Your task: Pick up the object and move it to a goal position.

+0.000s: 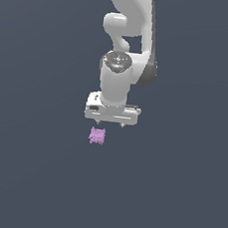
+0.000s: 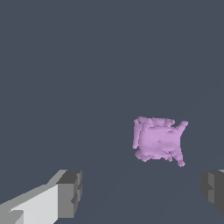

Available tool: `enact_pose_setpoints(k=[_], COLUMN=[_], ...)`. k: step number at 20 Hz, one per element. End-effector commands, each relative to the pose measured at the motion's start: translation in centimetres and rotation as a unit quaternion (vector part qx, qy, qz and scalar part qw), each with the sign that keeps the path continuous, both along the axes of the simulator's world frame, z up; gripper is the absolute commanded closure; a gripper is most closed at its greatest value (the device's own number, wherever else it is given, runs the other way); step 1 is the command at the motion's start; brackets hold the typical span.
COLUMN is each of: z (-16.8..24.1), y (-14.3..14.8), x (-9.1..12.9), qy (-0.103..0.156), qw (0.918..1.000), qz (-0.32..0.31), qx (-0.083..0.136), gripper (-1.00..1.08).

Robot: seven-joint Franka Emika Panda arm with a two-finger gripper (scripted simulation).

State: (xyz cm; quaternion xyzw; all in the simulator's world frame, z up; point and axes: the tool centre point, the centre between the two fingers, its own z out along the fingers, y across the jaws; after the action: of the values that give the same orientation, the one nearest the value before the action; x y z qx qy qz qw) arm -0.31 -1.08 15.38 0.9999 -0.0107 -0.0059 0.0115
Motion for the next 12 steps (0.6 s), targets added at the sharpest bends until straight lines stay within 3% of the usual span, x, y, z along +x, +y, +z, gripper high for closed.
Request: enact_pose_setpoints(k=[1,12], z=[0.0,2.1], y=[0.0,-0.6], x=[0.0,1.4], qy=[0.000,-0.024], qw=[1.0000,0.9995], qz=[0.000,-0.020], qx=[0.000,0.009], gripper=[-0.92,-0.92])
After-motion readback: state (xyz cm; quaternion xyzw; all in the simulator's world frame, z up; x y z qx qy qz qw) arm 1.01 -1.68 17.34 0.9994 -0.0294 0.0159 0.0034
